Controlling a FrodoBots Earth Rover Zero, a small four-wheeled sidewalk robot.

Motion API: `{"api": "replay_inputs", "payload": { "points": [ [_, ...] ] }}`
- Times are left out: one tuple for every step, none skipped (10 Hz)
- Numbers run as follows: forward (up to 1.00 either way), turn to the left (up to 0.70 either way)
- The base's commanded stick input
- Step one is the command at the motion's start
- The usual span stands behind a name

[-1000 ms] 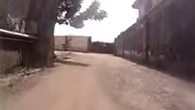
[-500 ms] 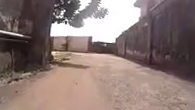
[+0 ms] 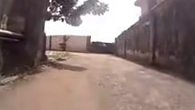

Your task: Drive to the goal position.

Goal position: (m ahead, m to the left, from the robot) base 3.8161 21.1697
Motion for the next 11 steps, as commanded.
{"api": "replay_inputs", "payload": {
  "points": [
    [0.85,0.0],
    [0.85,0.0],
    [0.85,0.0],
    [0.85,0.0],
    [0.85,0.0],
    [0.85,0.0],
    [0.85,0.0],
    [0.85,0.0],
    [0.85,0.0],
    [0.85,0.0],
    [0.85,0.0]
  ]
}}
